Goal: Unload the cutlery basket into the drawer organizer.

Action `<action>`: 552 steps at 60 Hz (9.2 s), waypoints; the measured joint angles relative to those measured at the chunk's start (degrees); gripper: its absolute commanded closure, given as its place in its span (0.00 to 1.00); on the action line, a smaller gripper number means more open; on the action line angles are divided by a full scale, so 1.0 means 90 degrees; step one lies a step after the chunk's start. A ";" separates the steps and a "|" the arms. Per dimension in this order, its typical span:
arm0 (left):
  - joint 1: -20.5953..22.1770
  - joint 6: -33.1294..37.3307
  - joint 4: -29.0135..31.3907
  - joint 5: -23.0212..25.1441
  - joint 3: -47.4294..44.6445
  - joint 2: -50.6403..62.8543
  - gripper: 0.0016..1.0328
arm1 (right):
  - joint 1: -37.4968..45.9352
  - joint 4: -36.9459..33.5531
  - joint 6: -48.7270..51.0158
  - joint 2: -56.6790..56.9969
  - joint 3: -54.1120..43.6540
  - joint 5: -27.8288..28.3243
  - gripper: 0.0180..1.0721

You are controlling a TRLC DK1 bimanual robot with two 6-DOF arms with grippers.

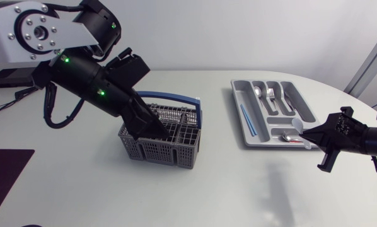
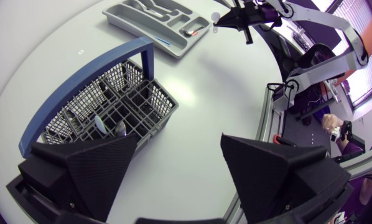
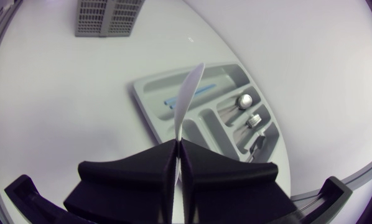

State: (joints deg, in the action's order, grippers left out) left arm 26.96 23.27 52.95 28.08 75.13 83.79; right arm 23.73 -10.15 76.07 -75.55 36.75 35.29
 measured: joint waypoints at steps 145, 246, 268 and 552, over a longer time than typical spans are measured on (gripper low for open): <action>0.1399 0.0714 -0.4211 -0.4605 -0.2642 -0.0639 0.31 | -0.0920 -0.0568 -0.0459 0.2115 -0.0163 -0.1562 0.09; 0.1443 0.0755 -0.4507 -0.4697 -0.2596 -0.0352 0.97 | -0.1020 -0.0916 -0.0602 0.2650 -0.0163 -0.1440 0.09; 0.1440 0.0755 -0.4163 -0.4821 -0.2302 -0.1117 0.97 | -0.1117 -0.1205 -0.0743 0.3009 -0.0163 -0.1370 0.09; 0.0352 -0.0073 -0.1345 -0.2363 -0.0471 0.0005 0.21 | -0.1462 -0.3410 -0.1450 0.0852 0.1321 0.0248 0.91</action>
State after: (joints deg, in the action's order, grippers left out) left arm 30.13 22.61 40.84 6.81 70.89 83.83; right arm 10.57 -40.84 63.02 -67.88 48.64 37.52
